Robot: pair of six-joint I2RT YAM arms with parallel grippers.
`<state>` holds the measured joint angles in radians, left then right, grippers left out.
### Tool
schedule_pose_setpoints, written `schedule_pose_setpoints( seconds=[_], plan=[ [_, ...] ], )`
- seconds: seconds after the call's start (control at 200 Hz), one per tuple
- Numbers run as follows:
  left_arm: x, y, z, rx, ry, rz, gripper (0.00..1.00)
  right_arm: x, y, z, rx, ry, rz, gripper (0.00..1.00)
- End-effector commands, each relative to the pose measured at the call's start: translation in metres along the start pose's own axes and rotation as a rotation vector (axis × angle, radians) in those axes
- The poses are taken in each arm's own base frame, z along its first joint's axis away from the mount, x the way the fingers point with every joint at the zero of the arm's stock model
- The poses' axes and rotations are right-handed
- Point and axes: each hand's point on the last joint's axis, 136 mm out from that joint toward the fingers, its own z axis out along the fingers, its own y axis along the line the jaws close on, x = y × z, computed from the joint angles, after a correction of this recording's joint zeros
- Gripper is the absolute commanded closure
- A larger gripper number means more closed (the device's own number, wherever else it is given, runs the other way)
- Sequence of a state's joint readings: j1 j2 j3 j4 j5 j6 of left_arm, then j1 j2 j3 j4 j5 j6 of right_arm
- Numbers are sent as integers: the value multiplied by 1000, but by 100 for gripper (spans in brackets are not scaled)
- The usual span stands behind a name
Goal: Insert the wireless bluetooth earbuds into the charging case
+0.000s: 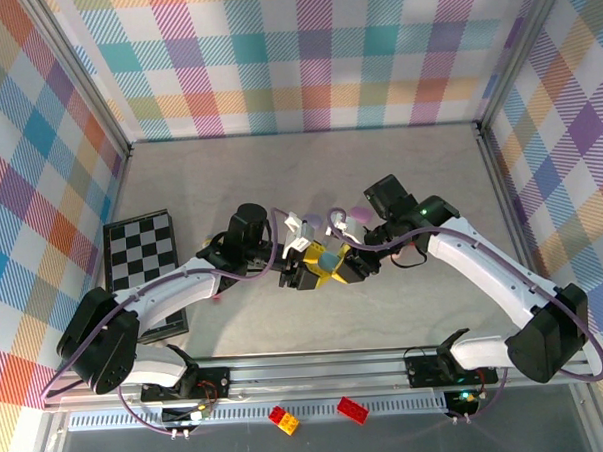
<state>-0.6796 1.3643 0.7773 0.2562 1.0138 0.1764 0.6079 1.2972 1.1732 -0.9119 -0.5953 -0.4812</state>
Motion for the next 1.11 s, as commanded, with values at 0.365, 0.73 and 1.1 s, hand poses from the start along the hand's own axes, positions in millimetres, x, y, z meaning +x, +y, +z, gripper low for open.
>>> schedule_pose_setpoints(
  seconds=[0.365, 0.73, 1.1],
  plan=[
    [-11, -8, 2, 45, -13, 47, 62, -5, 3, -4, -17, -1, -28, 74],
    [-12, -12, 0, 49, -27, 72, 62, -6, -28, -20, 136, -57, 97, 45],
    [-12, -9, -1, 15, -46, 102, 62, -10, -54, -47, 265, -148, 215, 39]
  ],
)
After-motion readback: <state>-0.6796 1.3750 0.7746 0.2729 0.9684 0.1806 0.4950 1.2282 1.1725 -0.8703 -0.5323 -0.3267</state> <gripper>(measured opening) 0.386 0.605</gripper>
